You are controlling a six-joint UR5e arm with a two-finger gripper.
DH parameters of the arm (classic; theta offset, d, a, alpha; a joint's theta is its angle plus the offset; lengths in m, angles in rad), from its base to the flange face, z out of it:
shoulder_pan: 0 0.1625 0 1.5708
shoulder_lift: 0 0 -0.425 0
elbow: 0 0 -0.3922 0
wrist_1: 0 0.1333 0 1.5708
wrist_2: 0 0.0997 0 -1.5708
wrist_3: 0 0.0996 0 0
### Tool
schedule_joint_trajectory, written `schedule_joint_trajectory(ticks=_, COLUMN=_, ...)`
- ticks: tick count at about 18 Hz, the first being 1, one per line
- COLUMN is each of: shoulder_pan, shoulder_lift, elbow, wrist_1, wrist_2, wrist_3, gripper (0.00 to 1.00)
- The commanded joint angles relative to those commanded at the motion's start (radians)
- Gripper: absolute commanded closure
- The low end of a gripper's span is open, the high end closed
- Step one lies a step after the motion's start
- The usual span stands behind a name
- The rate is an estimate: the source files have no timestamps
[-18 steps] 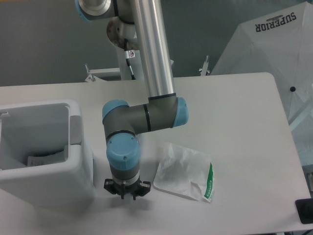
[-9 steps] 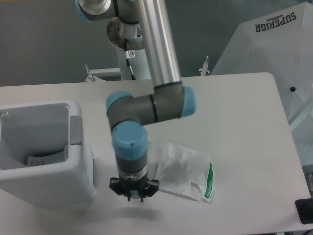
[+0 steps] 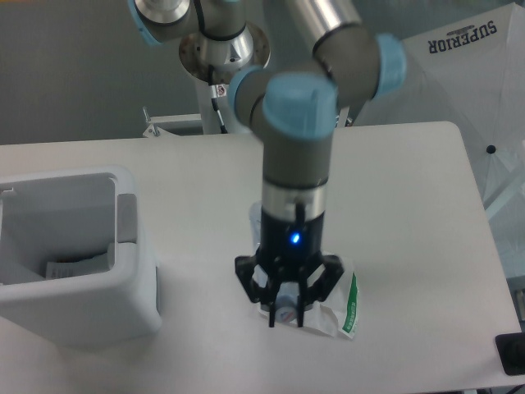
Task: Place the trash in the trash can
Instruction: 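Carry the bottle over the white bin and release it inside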
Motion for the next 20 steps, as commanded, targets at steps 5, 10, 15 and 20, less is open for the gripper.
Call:
schedule_joint_trajectory(ticks=5, shoulder_pan=-0.058, shoulder_lift=0.034, elbow=0.051, wrist_1=0.014, wrist_2=-0.002, wrist_3=-0.014, gripper=0.75)
schedule_joint_trajectory(ticks=10, shoulder_pan=-0.104, shoulder_lift=0.063, elbow=0.086, wrist_1=0.02, wrist_2=-0.006, wrist_3=-0.081, gripper=0.75)
schedule_joint_trajectory(ticks=15, shoulder_pan=-0.196, shoulder_lift=0.08, elbow=0.083, wrist_1=0.019, wrist_2=-0.006, wrist_3=-0.175, gripper=0.75)
schedule_joint_trajectory(ticks=20, shoulder_pan=-0.293, shoulder_lift=0.078, elbow=0.068, wrist_1=0.019, wrist_2=0.0, wrist_3=-0.249, gripper=0.75)
